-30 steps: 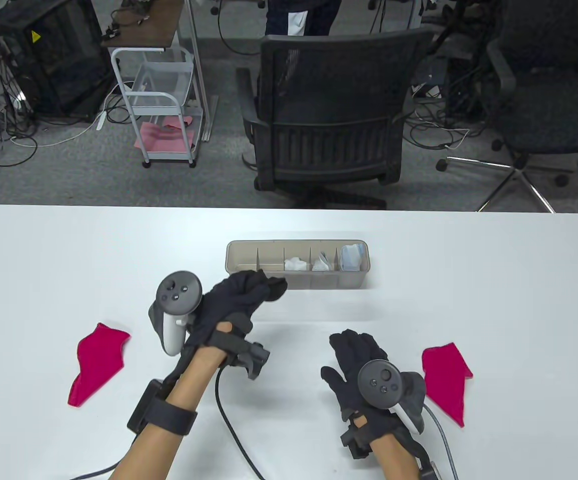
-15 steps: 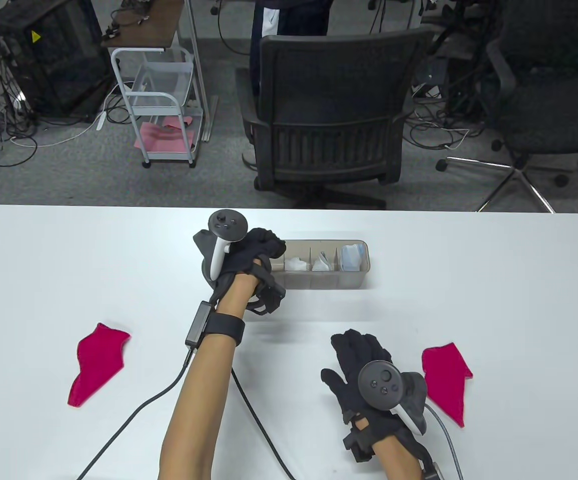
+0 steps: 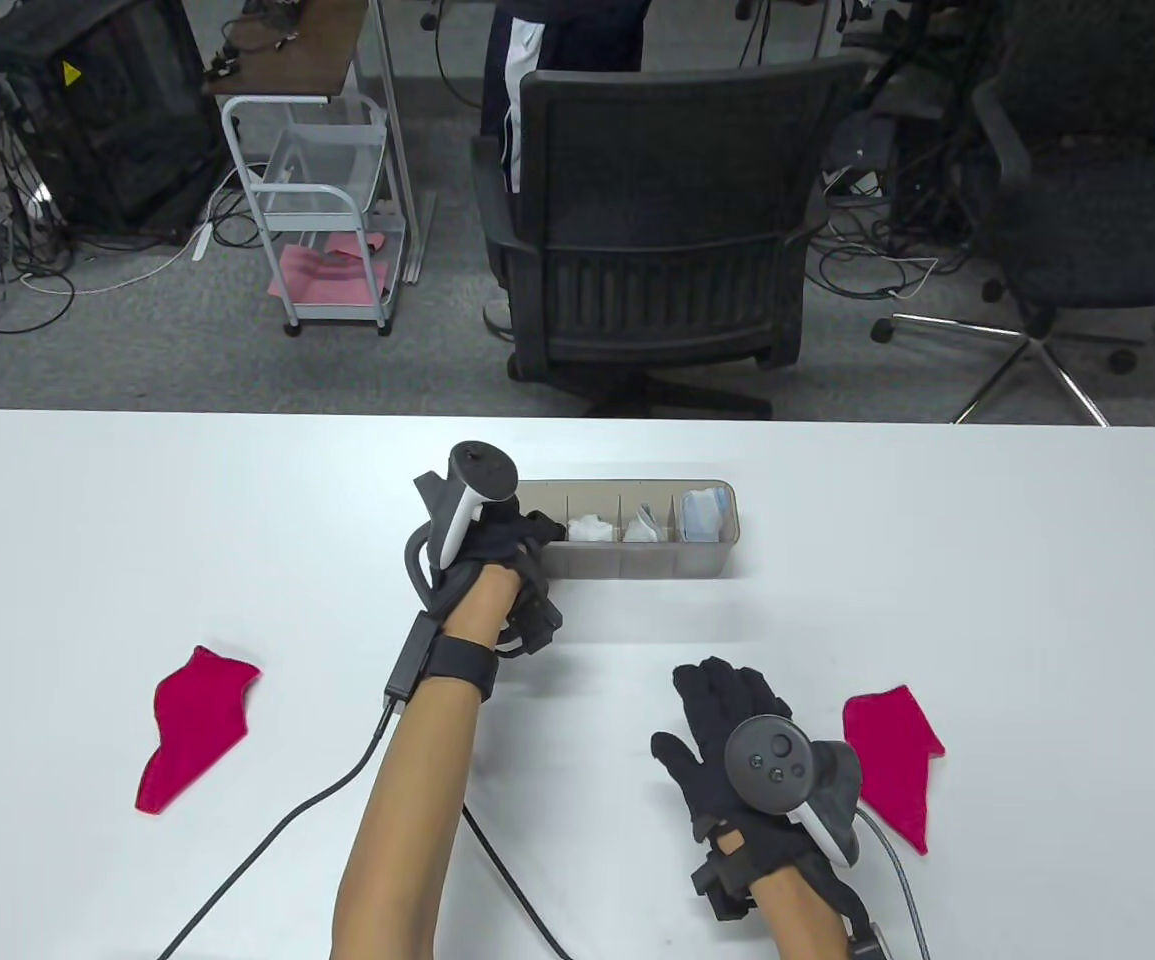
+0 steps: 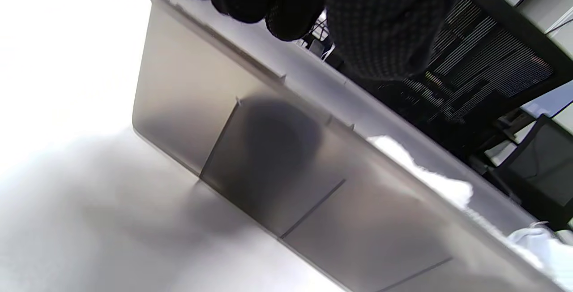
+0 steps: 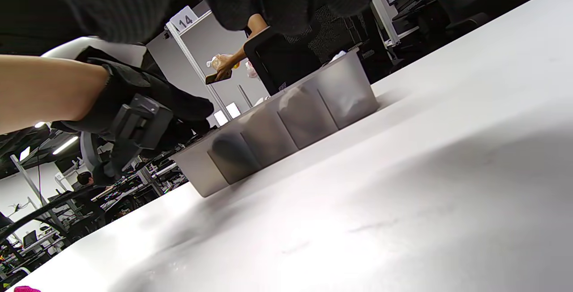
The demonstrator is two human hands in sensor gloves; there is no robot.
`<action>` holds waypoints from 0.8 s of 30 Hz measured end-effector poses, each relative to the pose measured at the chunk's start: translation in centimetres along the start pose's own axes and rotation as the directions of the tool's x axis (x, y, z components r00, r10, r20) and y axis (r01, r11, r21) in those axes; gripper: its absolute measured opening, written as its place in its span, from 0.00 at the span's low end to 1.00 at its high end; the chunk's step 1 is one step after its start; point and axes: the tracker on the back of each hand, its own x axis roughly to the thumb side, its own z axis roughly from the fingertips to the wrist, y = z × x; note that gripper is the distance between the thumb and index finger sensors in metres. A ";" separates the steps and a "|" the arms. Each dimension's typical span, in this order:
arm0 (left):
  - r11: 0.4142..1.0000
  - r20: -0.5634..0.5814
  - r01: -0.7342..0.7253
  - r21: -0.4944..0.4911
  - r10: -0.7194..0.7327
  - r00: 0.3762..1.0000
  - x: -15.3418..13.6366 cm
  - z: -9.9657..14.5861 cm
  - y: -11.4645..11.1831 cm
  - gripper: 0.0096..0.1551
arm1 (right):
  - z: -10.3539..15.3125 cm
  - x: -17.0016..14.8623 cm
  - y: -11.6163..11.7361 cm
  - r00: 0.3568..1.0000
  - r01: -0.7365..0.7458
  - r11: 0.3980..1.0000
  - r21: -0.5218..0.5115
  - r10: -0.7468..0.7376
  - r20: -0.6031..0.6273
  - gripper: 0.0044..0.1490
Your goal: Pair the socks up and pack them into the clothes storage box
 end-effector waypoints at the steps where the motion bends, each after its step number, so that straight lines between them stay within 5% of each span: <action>1: 1.000 0.016 -0.010 0.005 0.010 1.000 -0.1 0.5 0.4 0.46 | 0.0 0.0 0.0 1.000 -0.001 1.000 0.000 0.001 0.001 0.45; 8: 0.996 0.123 -0.085 0.010 0.083 0.989 -1.0 4.3 4.6 0.45 | 0.0 0.3 0.2 1.000 -0.006 1.000 0.007 0.006 0.009 0.45; 12: 0.991 0.150 -0.133 0.031 0.127 0.981 -3.2 7.4 10.0 0.44 | 0.0 0.4 0.2 1.000 -0.005 1.000 0.006 0.005 0.013 0.45; 19: 0.969 -0.004 -0.053 0.240 0.055 0.998 -13.1 10.1 20.1 0.41 | 0.1 0.6 0.2 1.000 -0.006 1.000 -0.002 0.006 0.026 0.45; 24: 0.955 -0.154 -0.071 0.288 0.120 0.981 -21.2 10.1 22.3 0.41 | 0.1 0.7 0.4 1.000 -0.009 1.000 0.004 0.009 0.028 0.45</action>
